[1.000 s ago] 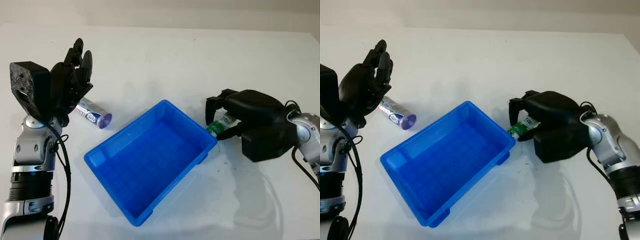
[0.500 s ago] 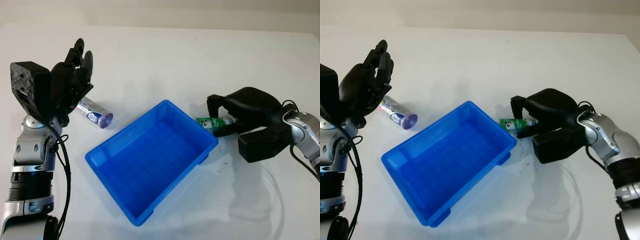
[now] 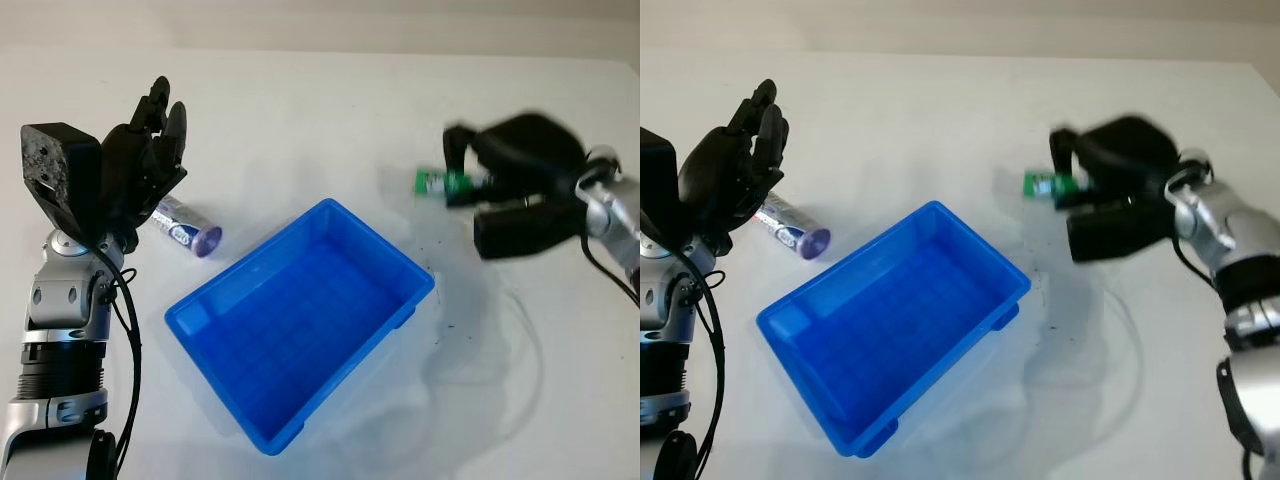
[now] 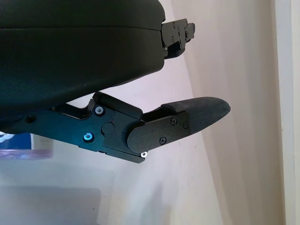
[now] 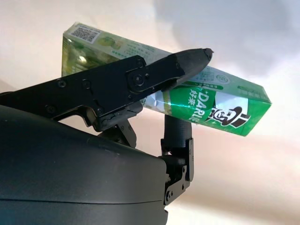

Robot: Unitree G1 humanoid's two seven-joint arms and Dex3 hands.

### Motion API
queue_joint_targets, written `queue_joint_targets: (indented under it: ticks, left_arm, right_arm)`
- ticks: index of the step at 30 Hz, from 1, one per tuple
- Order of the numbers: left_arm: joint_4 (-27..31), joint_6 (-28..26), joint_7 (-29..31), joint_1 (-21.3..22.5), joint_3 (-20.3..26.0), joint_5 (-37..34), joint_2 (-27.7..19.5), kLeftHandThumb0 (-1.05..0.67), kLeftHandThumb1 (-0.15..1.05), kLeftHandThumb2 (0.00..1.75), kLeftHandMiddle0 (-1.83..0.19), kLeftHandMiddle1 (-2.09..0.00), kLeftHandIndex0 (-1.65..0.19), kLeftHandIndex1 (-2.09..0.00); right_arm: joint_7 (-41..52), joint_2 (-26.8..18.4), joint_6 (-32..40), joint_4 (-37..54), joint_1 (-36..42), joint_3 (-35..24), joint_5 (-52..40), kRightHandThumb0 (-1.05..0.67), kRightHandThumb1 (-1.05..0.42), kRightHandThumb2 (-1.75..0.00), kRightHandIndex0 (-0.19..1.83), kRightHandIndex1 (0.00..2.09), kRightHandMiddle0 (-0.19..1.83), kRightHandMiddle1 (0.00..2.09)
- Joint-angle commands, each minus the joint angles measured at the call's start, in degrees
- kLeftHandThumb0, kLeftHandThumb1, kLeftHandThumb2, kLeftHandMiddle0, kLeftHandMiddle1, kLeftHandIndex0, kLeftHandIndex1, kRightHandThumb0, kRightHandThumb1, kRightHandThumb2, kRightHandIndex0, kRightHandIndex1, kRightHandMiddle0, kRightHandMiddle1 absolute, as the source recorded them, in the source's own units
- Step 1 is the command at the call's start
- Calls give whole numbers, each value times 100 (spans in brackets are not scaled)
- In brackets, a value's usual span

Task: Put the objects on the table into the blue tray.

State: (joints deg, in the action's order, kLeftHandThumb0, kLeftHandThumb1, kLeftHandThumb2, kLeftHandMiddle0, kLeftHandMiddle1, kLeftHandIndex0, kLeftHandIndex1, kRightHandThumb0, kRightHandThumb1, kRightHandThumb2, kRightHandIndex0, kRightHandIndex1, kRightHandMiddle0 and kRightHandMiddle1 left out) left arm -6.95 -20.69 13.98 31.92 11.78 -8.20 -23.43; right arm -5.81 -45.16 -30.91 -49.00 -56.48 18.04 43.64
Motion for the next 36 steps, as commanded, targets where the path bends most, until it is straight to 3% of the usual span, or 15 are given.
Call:
queue_joint_targets:
  ticks: [1, 11, 21, 23, 28, 31, 32, 33, 35, 36]
  left_arm:
    - [67, 28, 25, 57, -9, 7, -71, -77, 105, 70, 16, -5, 17, -5]
    - [-53, 123, -6, 95, -56, 53, -33, -78, 105, 70, 16, -5, 17, -5]
    - [-101, 191, -16, 89, -48, 31, -23, -78, 105, 70, 16, -5, 17, -6]
    - [-65, 156, -30, 83, -57, 32, -20, -78, 105, 70, 16, -6, 16, -6]
    - [6, 102, -41, 61, -76, 21, -1, -78, 105, 70, 16, -5, 17, -5]
    - [81, 1, -100, 44, -77, 23, 22, -78, 105, 70, 16, -5, 17, -5]
    - [104, -23, -117, 35, -74, 19, 31, -78, 105, 69, 16, -5, 17, -6]
    - [105, -26, -116, 28, -72, 13, 33, -78, 105, 69, 16, -5, 17, -6]
    - [105, -32, -112, 18, -77, 16, 32, -79, 105, 69, 17, -5, 17, -5]
    - [102, -31, -110, 11, -75, 13, 34, -79, 105, 69, 17, -5, 17, -5]
  right_arm:
    - [23, 115, -126, 332, -44, -137, -268, -38, -101, -5, 95, 209, 74, 209]
    - [261, 499, -594, 2094, 433, -371, -975, -39, -103, -6, 111, 209, 94, 209]
    - [2058, 938, -427, 3710, 802, -372, -2368, -46, -105, -13, 113, 209, 96, 209]
    - [2429, 988, -461, 3833, 859, -343, -2629, -48, -105, -15, 103, 209, 81, 209]
    - [2972, 1119, -975, 3830, 961, -287, -2976, -54, -105, -16, 91, 209, 68, 209]
    - [3683, 962, -757, 3973, 957, -221, -3224, -59, -102, -9, 40, 199, 29, 194]
    - [3928, 908, -661, 4026, 946, -208, -3301, -64, -100, -7, 6, 155, 3, 151]
    - [4207, 837, -536, 4081, 926, -190, -3366, -66, -100, -6, -6, 138, -4, 132]
    - [4570, 753, -404, 4142, 904, -202, -3408, -74, -102, -6, -15, 51, -15, 63]
    - [4676, 733, -381, 4153, 899, -221, -3401, -76, -103, -6, -17, 32, -17, 47]
